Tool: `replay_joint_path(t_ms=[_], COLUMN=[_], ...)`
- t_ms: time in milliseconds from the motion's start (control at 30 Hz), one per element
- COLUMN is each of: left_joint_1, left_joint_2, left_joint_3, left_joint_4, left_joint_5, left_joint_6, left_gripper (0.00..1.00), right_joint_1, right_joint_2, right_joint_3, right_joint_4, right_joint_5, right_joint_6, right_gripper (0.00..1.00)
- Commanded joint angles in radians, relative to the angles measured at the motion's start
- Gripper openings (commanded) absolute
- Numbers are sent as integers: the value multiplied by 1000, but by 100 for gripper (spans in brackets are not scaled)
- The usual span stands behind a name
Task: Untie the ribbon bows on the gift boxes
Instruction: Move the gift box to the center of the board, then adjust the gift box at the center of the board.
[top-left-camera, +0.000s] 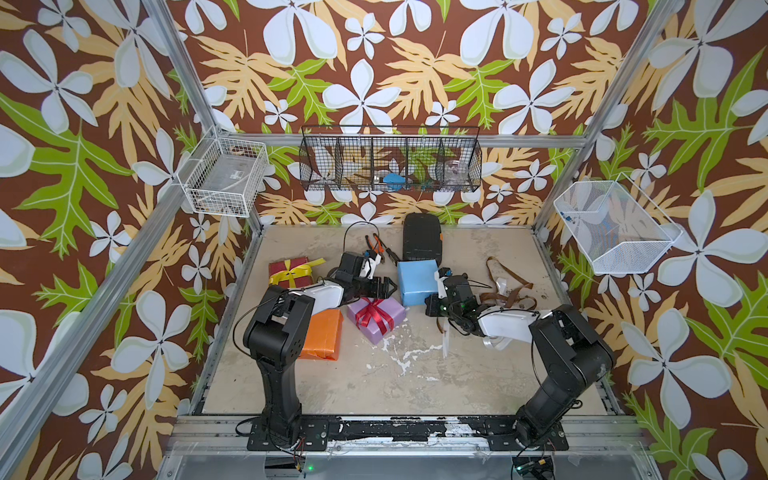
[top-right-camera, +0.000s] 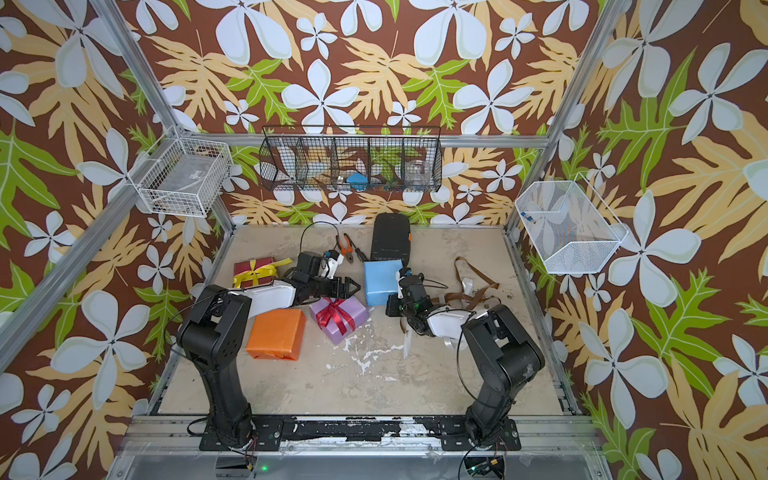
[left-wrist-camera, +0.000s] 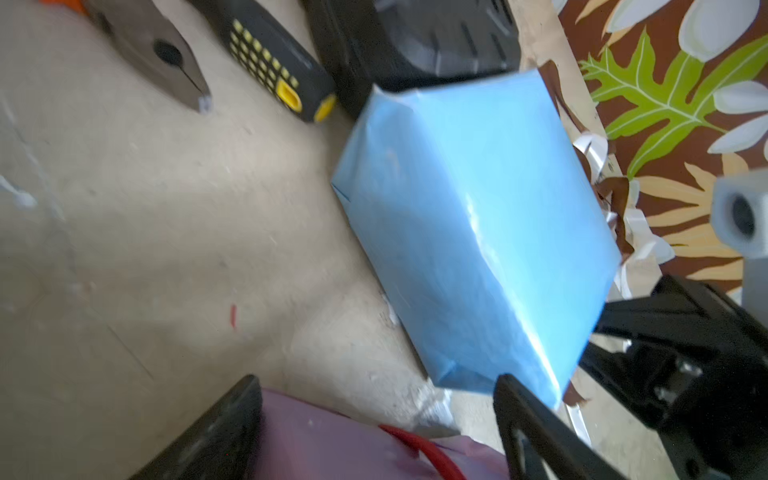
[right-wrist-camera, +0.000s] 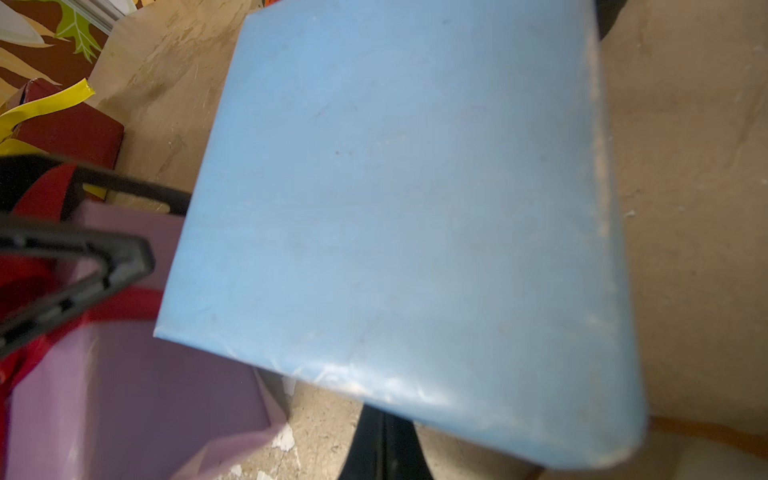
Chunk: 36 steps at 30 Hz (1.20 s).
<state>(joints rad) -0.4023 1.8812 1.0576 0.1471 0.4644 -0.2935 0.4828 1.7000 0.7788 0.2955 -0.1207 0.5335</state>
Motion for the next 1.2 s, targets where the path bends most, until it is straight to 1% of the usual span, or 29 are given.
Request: replay_joint_path(t_ms=[0,33,67,100,133,200,233,300,400,467,533,633,700,767,867,1033,1167], left_joint_1=[-49,-72,-89,-104,-114,-114,-114,-113,-106,-104,-104,-104,-104,-104,-104,-105,-104], left_joint_2=[-34,-45,-57,-78,-108,-174,-211,-273,-352,-403,-457,-521,-551,-574,-566,-505,-450], left_joint_3=[-47,-47,-44,-43,-42,-49,-48,-40,-44,-81,-145,-245,-296,-342,-365,-334,-334], left_joint_4=[69,57,42,23,6,-18,-39,-89,-163,-182,-179,-165,-171,-160,-152,-149,-91], left_joint_5=[1,-5,-22,-57,-82,-132,-169,-234,-313,-328,-333,-316,-297,-316,-313,-263,-227], left_joint_6=[-76,-91,-102,-120,-133,-162,-165,-170,-200,-224,-244,-292,-308,-324,-309,-292,-312], left_gripper=[91,92,97,100,100,100,100,100,100,100,100,100,100,100,100,100,100], right_joint_1=[-15,-22,-24,-24,-24,-22,-21,-17,-1,31,77,129,149,156,163,192,253], right_joint_2=[-36,-56,-77,-102,-131,-190,-221,-270,-323,-343,-348,-329,-299,-271,-220,-176,-185], right_joint_3=[-16,-26,-36,-45,-56,-91,-108,-138,-181,-198,-204,-199,-189,-178,-154,-157,-191], right_joint_4=[-44,-56,-69,-87,-106,-120,-126,-143,-133,-123,-119,-100,-102,-102,-117,-96,-54], right_joint_5=[50,48,43,37,24,-20,-39,-76,-157,-172,-165,-154,-109,-65,-9,-61,-72], right_joint_6=[-27,-34,-45,-58,-67,-78,-80,-83,-71,-61,-62,-61,-65,-73,-94,-92,-52], right_gripper=[13,19,23,31,41,54,58,61,61,61,56,40,35,34,33,32,32])
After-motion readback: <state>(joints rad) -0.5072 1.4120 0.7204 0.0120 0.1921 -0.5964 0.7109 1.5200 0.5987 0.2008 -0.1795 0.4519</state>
